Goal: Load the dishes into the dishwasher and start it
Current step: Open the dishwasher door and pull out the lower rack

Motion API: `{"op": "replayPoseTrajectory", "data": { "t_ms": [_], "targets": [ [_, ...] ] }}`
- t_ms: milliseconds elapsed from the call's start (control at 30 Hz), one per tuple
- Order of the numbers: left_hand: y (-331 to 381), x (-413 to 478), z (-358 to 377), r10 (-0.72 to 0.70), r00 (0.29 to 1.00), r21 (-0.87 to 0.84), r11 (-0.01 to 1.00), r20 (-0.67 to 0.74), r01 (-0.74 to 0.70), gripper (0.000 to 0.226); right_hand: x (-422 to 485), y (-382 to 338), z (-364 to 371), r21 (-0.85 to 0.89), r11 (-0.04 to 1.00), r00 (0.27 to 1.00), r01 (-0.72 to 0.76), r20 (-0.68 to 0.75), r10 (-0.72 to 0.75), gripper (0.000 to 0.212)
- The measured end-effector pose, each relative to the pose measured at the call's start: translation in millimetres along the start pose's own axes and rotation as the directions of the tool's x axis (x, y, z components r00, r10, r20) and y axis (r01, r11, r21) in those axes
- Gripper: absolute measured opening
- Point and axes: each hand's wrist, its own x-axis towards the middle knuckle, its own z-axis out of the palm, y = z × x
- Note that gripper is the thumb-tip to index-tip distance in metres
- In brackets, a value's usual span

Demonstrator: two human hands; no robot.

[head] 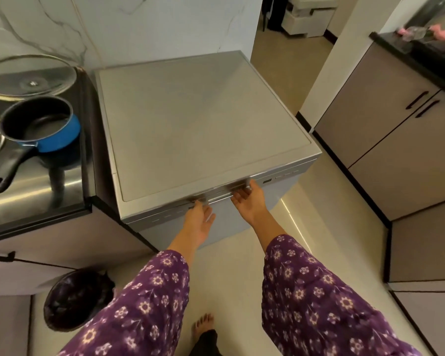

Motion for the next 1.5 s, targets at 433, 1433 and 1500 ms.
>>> {"op": "replayPoseTrajectory", "data": {
  "t_ms": [433,1433,1500],
  "targets": [
    [-21.5,5.7,35.0,0.044,0.998,-0.435,0.900,0.037,-0.023,0.058,22.4,5.6,-2.8,0.132,0.991,0.999,-0.028,0.035,0.024,0.027],
    [-223.5,-65.1,-11.7,-0.099,0.970,-0.393,0.920,-0.223,0.004,0.069,-79.4,65.8,-207.7,-0.151,0.956,0.962,-0.253,0.062,0.265,0.025],
    [-237.4,-71.2,-21.9,-0.120,0.969,-0.422,0.906,-0.216,0.018,0.078,-87.5,74.5,-225.9,-0.163,0.954,0.966,-0.252,0.024,0.259,0.038]
  ]
}}
